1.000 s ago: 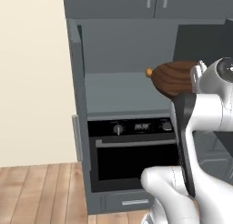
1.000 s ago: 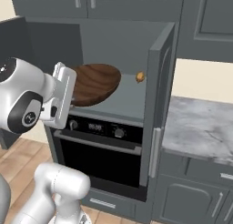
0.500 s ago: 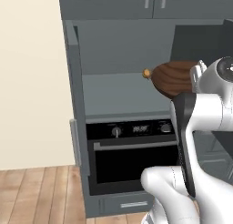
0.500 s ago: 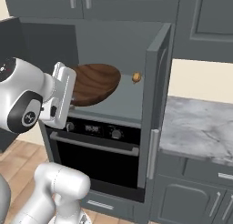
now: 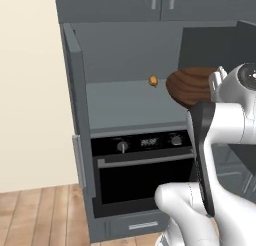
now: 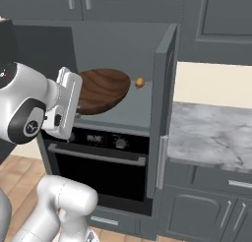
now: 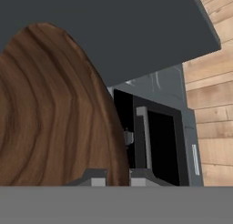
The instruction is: Pick the mug and place it in the sink. Pick the bowl and place it in the open cabinet and then close the cabinet.
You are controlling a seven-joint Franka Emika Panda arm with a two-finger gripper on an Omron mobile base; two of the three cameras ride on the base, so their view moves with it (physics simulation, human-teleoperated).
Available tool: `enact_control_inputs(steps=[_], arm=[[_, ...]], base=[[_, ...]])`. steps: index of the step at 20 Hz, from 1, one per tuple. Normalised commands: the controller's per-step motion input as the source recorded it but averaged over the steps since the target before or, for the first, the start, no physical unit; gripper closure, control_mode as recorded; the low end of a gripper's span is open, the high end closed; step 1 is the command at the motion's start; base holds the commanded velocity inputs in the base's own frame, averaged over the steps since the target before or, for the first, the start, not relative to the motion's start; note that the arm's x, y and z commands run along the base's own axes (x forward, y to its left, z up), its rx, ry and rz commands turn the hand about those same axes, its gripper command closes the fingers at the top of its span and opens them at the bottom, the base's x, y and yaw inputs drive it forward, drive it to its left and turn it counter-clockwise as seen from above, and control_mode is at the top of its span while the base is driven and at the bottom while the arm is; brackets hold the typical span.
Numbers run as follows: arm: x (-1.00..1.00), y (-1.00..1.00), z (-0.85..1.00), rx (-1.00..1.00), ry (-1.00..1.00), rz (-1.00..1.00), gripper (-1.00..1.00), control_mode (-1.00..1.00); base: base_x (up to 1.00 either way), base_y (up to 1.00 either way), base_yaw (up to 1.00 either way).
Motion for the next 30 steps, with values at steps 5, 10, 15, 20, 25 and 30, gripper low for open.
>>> enact_control_inputs(steps=[5, 10, 15, 20, 25, 30], arm=[[0.00, 0.00, 0.00, 0.00, 0.00, 0.00, 1.00, 1.00], [0.00, 0.00, 0.00, 0.00, 0.00, 0.00, 1.00, 1.00], [0.00, 0.00, 0.00, 0.00, 0.00, 0.00, 1.00, 1.00], [0.00, 0.00, 0.00, 0.00, 0.00, 0.00, 1.00, 1.00], [0.00, 0.00, 0.00, 0.00, 0.00, 0.00, 1.00, 1.00], [0.00, 0.00, 0.00, 0.00, 0.00, 0.00, 1.00, 1.00]], base=[[0.09, 0.17, -0.11], [0.08, 0.12, -0.14], [0.10, 0.34, -0.07], [0.52, 0.43, -0.05], [0.23, -0.01, 0.00], [0.00, -0.41, 0.00]])
